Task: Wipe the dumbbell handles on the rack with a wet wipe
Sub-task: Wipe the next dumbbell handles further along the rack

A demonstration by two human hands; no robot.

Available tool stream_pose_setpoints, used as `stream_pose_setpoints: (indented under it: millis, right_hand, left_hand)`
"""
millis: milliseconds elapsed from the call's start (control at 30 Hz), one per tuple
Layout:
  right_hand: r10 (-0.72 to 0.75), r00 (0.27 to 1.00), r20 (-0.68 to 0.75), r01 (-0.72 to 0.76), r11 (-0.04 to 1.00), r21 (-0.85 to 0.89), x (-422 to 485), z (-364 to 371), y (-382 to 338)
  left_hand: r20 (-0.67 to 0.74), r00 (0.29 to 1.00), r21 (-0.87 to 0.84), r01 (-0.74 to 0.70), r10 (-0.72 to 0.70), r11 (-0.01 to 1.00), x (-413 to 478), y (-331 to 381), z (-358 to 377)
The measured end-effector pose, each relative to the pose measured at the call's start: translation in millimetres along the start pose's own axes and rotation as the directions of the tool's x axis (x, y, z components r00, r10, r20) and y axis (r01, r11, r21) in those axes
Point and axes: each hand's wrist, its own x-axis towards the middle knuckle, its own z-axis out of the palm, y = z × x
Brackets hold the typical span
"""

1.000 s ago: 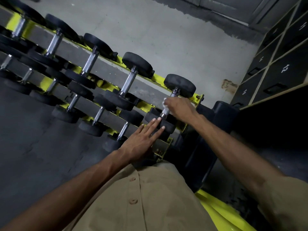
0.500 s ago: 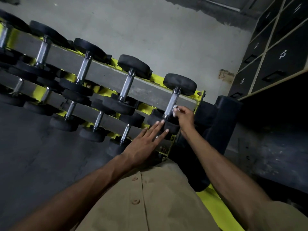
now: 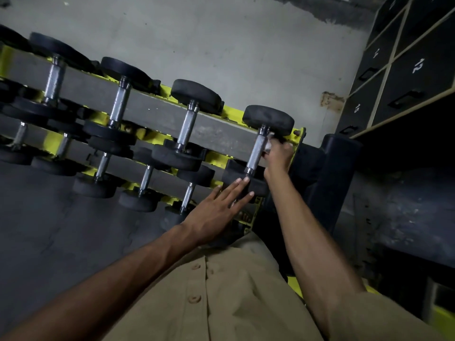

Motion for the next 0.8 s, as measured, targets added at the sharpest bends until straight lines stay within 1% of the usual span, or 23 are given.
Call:
stream_pose_setpoints:
  millis: [33,67,100,133,167,200,233,267,300,333,367,433,467,500,533,567,600,633,667,733,767,800]
  right_hand:
    - [-0.203,0.979,-0.028,0.195,0.965,-0.173,-7,-6,2]
    - [-0.396,0.918,0.031,0.379,0.848,-0.370,-14,-13,5]
    - [-0.531,0.833,0.155,0.526,0.674,-0.519,-20,-21,10]
    - [-0.588,0.753,0.296,0.623,0.490,-0.609,-25,-28,13]
    - [-0.589,0.686,0.427,0.687,0.333,-0.646,-27,-35,15]
    - [-0.560,0.610,0.560,0.753,0.191,-0.629,-27,-41,14]
    - [-0.511,0.499,0.700,0.827,0.040,-0.561,-21,-46,12]
    - [-0.432,0.367,0.824,0.879,-0.130,-0.460,-14,-49,6]
    - [-0.348,0.257,0.902,0.897,-0.261,-0.357,-4,-51,-3]
    - [-0.299,0.198,0.933,0.893,-0.338,-0.298,6,-51,-15]
    - [-0.300,0.193,0.934,0.880,-0.368,-0.300,16,-49,-25]
    - [-0.351,0.261,0.899,0.848,-0.362,-0.387,21,-44,-37]
    - [-0.334,0.289,0.897,0.834,-0.372,-0.407,17,-42,-38]
    - [-0.263,0.286,0.922,0.838,-0.398,-0.373,9,-42,-36]
    - [-0.143,0.241,0.960,0.859,-0.429,-0.280,0,-43,-32]
    - [-0.012,0.168,0.986,0.879,-0.450,-0.155,-7,-46,-28]
    - [0.094,0.119,0.988,0.886,-0.459,-0.063,-12,-48,-28]
    - [0.135,0.109,0.985,0.889,-0.456,-0.036,-13,-48,-32]
    - [0.109,0.136,0.985,0.895,-0.439,-0.075,-10,-46,-37]
    - [-0.026,0.241,0.970,0.890,-0.394,-0.231,-3,-43,-48]
    - [-0.100,0.294,0.951,0.881,-0.356,-0.310,0,-42,-50]
    - [-0.145,0.331,0.933,0.880,-0.310,-0.360,0,-41,-50]
  left_hand:
    - [-0.006,1.000,-0.008,0.003,-0.003,1.000,0,0,0]
    - [-0.014,1.000,-0.011,0.007,-0.007,1.000,-1,0,1]
    - [-0.016,1.000,-0.008,0.012,-0.012,1.000,-1,1,0]
    - [-0.011,1.000,-0.005,0.015,-0.015,1.000,-1,1,-1]
    - [0.000,1.000,-0.006,0.016,-0.016,1.000,-1,2,-2]
    - [0.005,1.000,-0.011,0.015,-0.015,1.000,-1,3,-4]
    - [0.001,1.000,-0.013,0.017,-0.017,1.000,-1,4,-4]
    - [-0.002,1.000,-0.011,0.021,-0.021,1.000,-1,5,-5]
    - [0.001,1.000,-0.009,0.026,-0.026,1.000,-1,6,-6]
    - [0.003,1.000,-0.008,0.031,-0.031,0.999,-1,7,-5]
    - [0.000,0.999,-0.007,0.038,-0.038,0.999,-1,7,-4]
    - [-0.005,0.998,-0.005,0.057,-0.057,0.998,-2,9,-3]
    - [0.000,0.998,-0.004,0.061,-0.061,0.998,-2,10,-2]
    - [0.000,0.998,-0.006,0.064,-0.064,0.998,-2,11,-2]
    - [-0.010,0.998,-0.006,0.070,-0.070,0.998,-2,12,-1]
    - [-0.022,0.997,-0.004,0.076,-0.076,0.997,-2,14,0]
    - [-0.033,0.996,0.000,0.083,-0.083,0.997,-1,15,2]
    - [-0.044,0.995,0.002,0.089,-0.089,0.996,-1,17,4]
    - [-0.057,0.994,0.000,0.095,-0.095,0.995,-1,18,7]
    - [-0.092,0.990,-0.004,0.106,-0.106,0.994,0,19,12]
    - [-0.102,0.988,-0.004,0.112,-0.112,0.994,1,19,13]
    - [-0.105,0.988,-0.004,0.114,-0.114,0.993,1,20,14]
